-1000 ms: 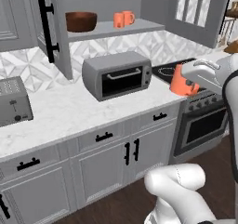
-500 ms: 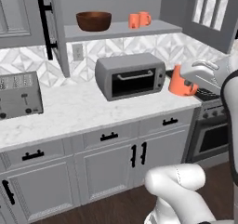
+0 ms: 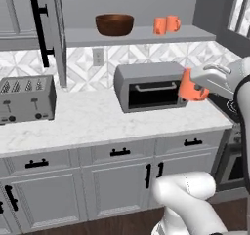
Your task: Gather all objects into one cabinet and sort the glasses and bowls to opposite sides.
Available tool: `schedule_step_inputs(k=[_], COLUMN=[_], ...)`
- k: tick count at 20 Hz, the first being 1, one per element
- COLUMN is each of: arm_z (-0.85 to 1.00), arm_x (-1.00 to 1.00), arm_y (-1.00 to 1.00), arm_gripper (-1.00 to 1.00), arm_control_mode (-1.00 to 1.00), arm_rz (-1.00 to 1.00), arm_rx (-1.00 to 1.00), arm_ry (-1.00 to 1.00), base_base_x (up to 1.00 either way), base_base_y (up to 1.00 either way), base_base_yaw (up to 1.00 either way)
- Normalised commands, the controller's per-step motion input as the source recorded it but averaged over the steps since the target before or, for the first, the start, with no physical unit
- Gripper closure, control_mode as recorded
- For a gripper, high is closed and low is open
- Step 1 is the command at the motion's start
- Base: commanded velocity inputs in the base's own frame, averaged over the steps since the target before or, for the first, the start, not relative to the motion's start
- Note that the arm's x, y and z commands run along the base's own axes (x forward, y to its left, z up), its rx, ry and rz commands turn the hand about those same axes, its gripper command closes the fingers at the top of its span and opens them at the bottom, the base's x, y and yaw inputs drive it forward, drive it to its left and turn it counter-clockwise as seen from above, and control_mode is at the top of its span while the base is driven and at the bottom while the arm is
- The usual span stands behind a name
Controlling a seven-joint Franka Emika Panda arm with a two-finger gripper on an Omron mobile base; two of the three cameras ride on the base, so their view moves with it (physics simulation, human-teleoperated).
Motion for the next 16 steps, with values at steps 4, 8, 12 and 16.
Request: schedule_step_inputs(k=[4,8,12,16], arm_z=[0.00,0.00,0.00,0.00], arm_x=[0.00,0.00,0.00,0.00], arm_y=[0.00,0.00,0.00,0.00], arm_gripper=[1.00,1.00,1.00,1.00], arm_control_mode=[1.00,1.00,1.00,1.00], arm_rz=[0.00,0.00,0.00,0.00], arm_rx=[0.00,0.00,0.00,0.00], arm_ry=[0.00,0.00,0.00,0.00], base_base_x=[0.49,0.43,0.26,0.14], base_base_y=[0.01,-0.19,-0.36,-0.09], base_base_yaw=[0.10,0.07,0.01,0.00])
